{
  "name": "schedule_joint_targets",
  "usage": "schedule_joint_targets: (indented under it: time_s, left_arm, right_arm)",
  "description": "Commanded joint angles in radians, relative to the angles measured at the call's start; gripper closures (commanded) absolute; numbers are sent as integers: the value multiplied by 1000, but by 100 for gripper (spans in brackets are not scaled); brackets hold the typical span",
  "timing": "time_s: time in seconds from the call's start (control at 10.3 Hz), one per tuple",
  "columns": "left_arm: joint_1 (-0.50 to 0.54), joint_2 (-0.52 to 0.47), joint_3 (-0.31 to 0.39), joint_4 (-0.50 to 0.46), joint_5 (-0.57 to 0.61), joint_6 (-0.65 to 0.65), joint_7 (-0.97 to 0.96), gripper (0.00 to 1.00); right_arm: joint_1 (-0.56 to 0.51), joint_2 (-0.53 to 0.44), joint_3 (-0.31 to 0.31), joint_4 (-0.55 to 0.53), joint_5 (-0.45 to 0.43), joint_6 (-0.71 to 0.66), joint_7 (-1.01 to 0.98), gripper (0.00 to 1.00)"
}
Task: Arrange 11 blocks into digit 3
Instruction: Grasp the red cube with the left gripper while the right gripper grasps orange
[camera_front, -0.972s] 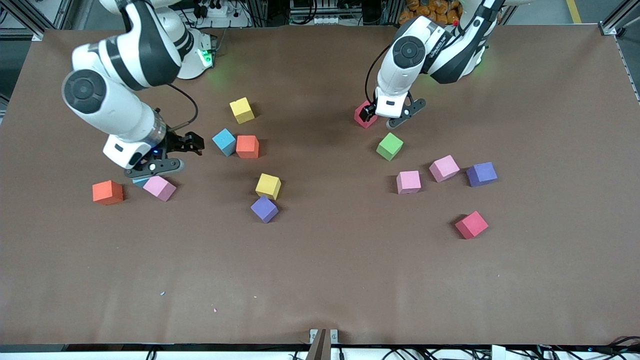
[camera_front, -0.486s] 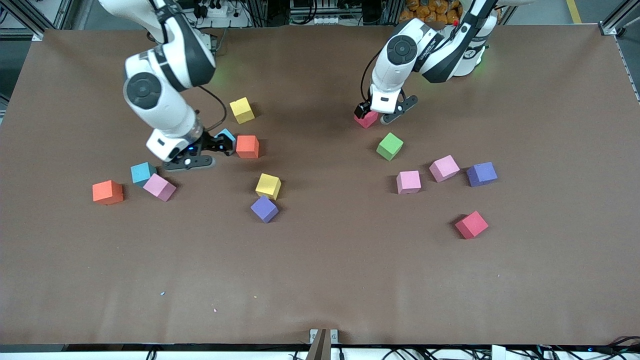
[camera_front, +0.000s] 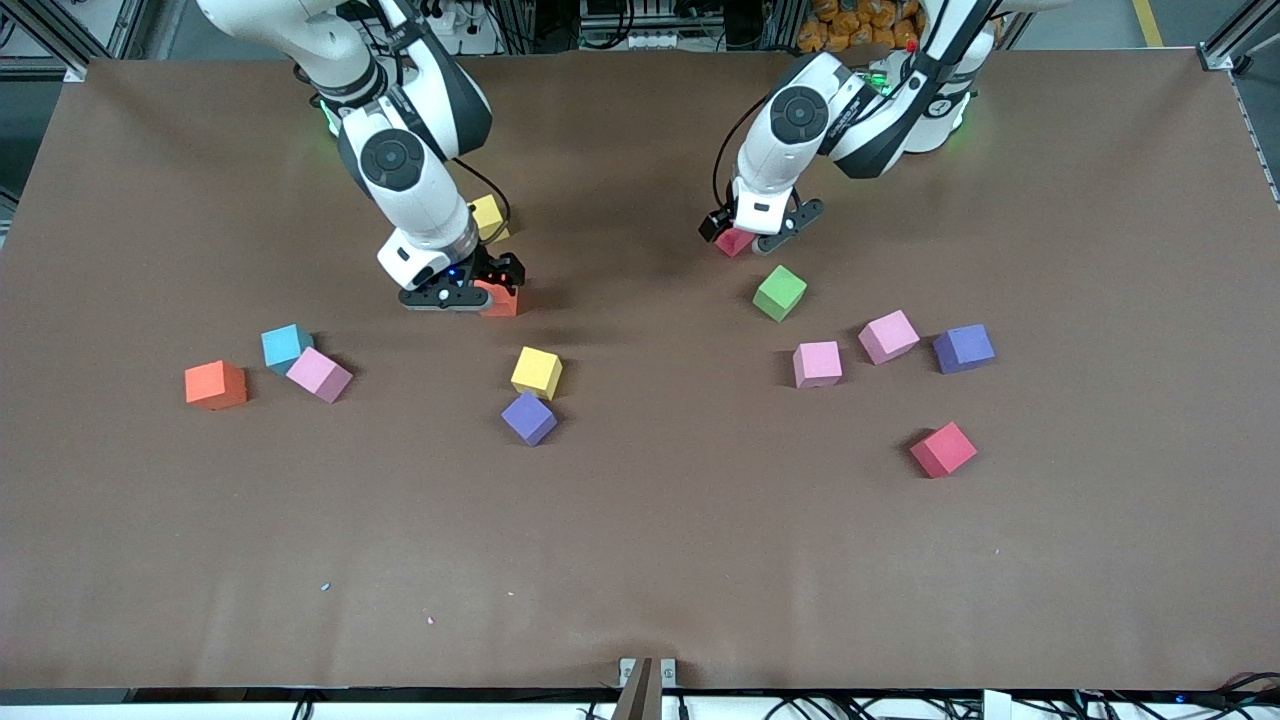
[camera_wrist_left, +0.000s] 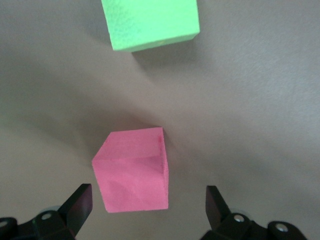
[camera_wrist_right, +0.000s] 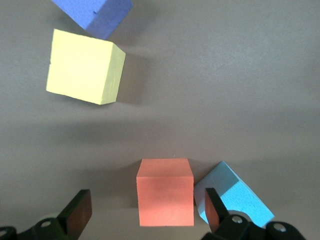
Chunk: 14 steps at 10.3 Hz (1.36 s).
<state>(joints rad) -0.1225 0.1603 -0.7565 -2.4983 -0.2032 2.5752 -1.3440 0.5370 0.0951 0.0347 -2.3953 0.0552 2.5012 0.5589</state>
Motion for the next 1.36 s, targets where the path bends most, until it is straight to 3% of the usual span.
schedule_joint_targets:
  time_s: [0.0, 1.07, 1.17, 1.26]
  left_arm:
    - [-2, 44, -3, -4, 62, 25, -24, 0]
    - [4, 142, 8, -11, 163, 25, -43, 0]
    - [4, 143, 8, -11, 163, 25, -43, 29]
    - [-2, 143, 8, -10, 163, 25, -43, 68]
  right_arm:
    - [1, 47, 11, -60, 6, 134, 13, 0]
    - [-2, 113, 14, -90, -6, 180, -25, 0]
    - [0, 113, 14, -91, -6, 179, -24, 0]
    - [0, 115, 16, -91, -6, 179, -24, 0]
